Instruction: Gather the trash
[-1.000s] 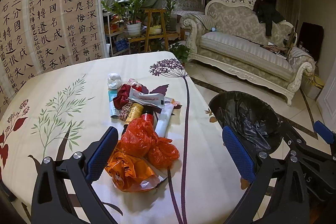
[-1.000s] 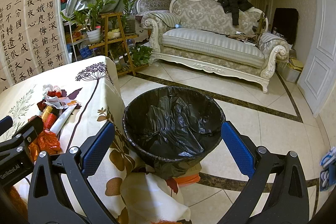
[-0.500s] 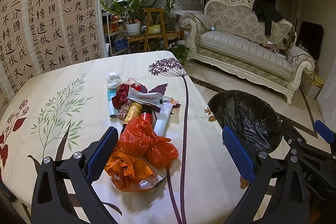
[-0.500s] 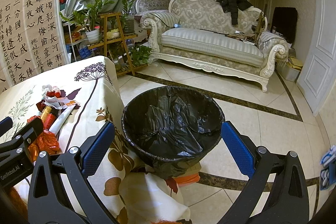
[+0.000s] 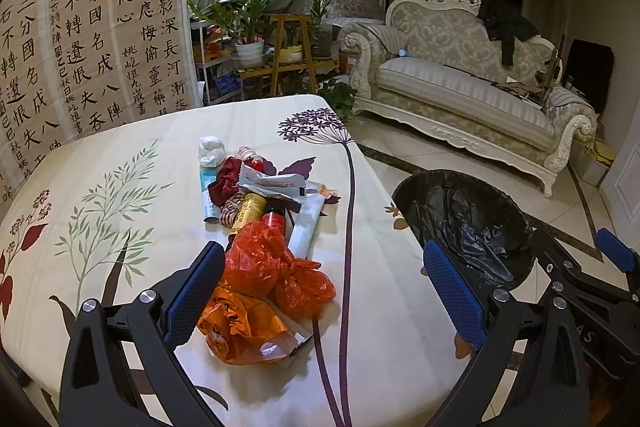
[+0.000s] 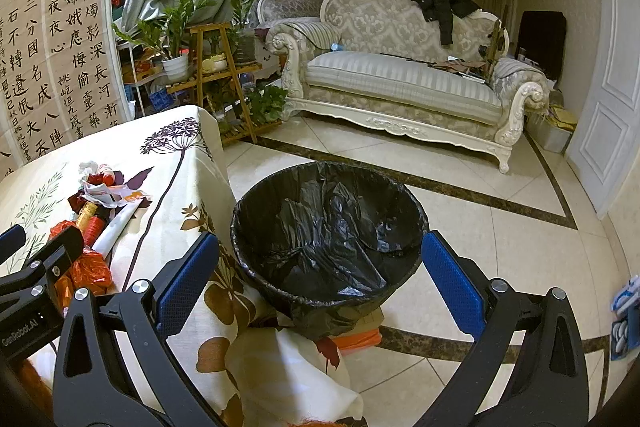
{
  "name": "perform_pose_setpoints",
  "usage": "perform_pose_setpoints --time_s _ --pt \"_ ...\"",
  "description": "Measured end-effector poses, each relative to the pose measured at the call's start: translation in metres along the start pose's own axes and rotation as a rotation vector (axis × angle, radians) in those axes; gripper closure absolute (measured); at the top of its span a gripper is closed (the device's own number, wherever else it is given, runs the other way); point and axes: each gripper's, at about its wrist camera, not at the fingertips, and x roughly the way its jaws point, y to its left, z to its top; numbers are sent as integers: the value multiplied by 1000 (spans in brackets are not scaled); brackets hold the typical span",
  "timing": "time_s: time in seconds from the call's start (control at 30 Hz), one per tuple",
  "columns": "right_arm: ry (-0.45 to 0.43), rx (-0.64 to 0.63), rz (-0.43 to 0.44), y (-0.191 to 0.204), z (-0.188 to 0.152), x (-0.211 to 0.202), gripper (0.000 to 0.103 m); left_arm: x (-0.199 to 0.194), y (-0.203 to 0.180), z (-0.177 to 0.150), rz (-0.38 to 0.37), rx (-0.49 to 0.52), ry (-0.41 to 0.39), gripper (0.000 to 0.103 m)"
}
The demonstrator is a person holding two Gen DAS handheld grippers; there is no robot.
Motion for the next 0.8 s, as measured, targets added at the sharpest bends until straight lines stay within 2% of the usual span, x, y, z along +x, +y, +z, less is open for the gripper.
perform_pose_setpoints --time_s 0.17,0.27,0.57,0.6,0.73,0.77,0.8 --pt "3 1 3 -1 4 -2 4 1 -2 0 11 1 2 6" --pt "2 0 5 2 -10 2 4 4 2 1 3 -2 23 7" --pt "33 -18 47 15 -8 9 5 -1 39 -6 35 -60 60 7" --pt "37 -22 56 20 -10 10 6 -2 45 -7 44 -66 63 7" --pt "72 -28 81 28 -10 16 19 -5 62 -12 70 -79 74 8" --pt "81 -29 91 30 -10 17 20 -6 66 -13 77 -81 74 10" --pt "88 -34 99 34 -12 17 21 -8 70 -15 91 -83 75 20"
